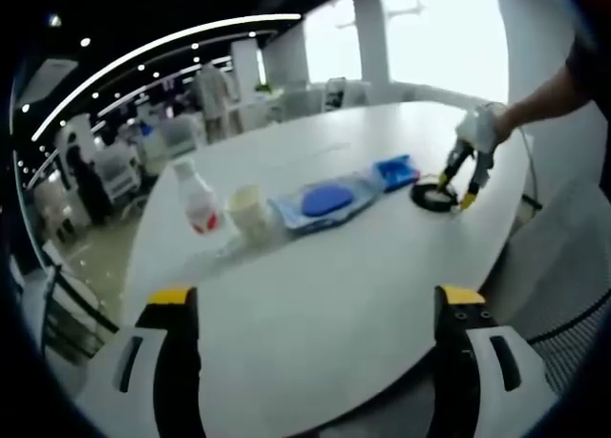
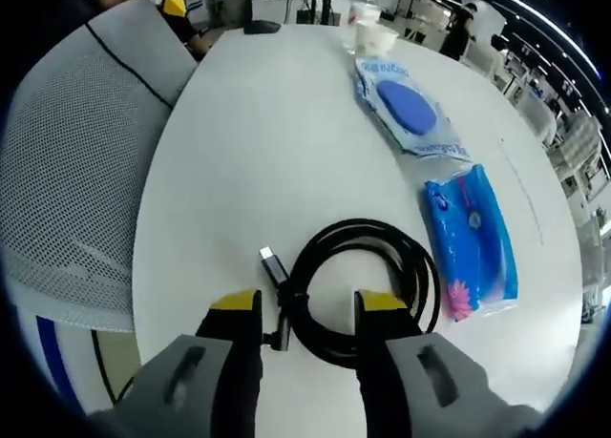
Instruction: Arrange the tabletop items into an orderly group along one side of the table until the central work area is clear of visible clutter.
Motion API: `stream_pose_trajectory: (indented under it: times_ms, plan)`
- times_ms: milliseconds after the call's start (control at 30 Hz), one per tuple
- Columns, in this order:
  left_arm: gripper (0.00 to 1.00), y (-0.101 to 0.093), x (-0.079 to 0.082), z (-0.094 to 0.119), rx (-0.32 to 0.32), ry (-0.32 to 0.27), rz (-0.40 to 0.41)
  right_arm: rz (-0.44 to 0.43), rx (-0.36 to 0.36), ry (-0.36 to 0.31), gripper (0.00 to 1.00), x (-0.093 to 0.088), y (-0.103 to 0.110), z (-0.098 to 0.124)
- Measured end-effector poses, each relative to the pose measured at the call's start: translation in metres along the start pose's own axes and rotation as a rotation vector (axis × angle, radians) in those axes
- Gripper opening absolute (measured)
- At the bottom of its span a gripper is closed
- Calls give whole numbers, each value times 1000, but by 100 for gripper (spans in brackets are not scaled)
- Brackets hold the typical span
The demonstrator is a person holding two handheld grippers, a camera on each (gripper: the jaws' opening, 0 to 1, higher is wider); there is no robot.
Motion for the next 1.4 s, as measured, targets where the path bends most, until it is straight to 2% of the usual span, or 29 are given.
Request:
stream_pose_trajectory:
  times_ms: [67, 400, 533, 800, 1067, 1400]
  plan:
    - [99, 0, -1, 0, -1, 4, -2, -10, -2, -11, 27, 1, 1, 0]
    - [98, -1, -2, -1, -6, 18, -9, -38, 10, -32, 19, 2, 4, -5]
    - [98, -1, -3, -2, -5, 22, -10, -40, 33, -36, 12, 2, 8, -6]
    - [97, -2, -4, -2, -6, 29, -17, -75, 23, -46, 11, 4, 10, -5]
    - [97, -2, -4, -2, -12, 28, -17, -10, -3, -37, 9, 3, 10, -6]
    - [96, -3, -5, -2, -18, 29, -21, -6, -21, -39, 8, 7, 3, 1]
Point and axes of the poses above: the point that each gripper's makers call its tool centre point, and the gripper's own axes: z roughly backward along the fingers, y roughly to its left, x roughly out of its top, the point moved 2 cm from there along z, roughly backward along the fingers, and after that the axes turned 4 degrees about -x, right-handed, at the moved point
